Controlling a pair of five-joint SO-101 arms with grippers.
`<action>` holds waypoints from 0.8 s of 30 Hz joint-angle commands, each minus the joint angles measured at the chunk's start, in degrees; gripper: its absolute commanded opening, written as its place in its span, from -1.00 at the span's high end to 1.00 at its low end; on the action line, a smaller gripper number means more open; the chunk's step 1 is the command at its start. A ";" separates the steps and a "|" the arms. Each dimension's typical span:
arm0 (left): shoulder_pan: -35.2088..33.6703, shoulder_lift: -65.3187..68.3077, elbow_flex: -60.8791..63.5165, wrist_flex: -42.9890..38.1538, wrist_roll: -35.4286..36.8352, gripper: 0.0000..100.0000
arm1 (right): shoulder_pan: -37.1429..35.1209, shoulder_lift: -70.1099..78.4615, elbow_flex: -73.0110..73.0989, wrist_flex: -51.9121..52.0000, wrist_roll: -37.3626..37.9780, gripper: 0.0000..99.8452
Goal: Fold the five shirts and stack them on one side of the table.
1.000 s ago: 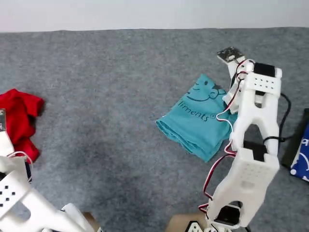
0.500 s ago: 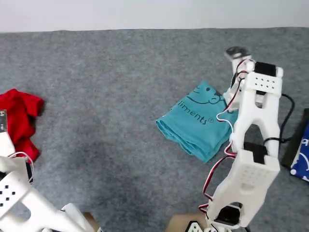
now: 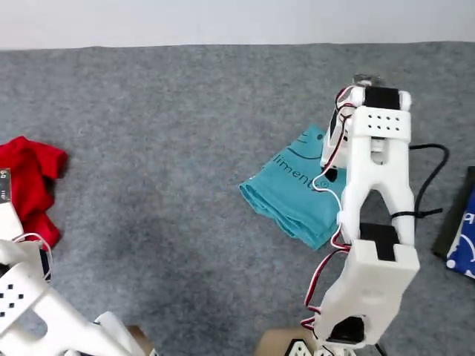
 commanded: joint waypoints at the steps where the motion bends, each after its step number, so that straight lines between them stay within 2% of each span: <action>1: 0.35 -0.97 -0.57 0.70 0.09 0.99 | -0.31 1.27 -3.34 -2.77 -0.44 0.99; 6: 0.35 -0.97 -0.57 0.70 0.09 0.99 | 4.53 4.35 -3.43 -10.77 3.34 0.98; 12: 0.35 -0.97 -0.57 0.70 0.09 0.99 | 9.71 5.67 -3.43 -15.25 7.65 0.98; 18: 0.35 -0.97 -0.22 -0.18 0.00 0.99 | 12.09 6.46 -3.16 -18.33 10.37 0.98; 24: 0.44 -0.97 -0.40 -0.18 0.00 0.99 | 12.97 15.25 -3.43 -22.29 10.81 0.98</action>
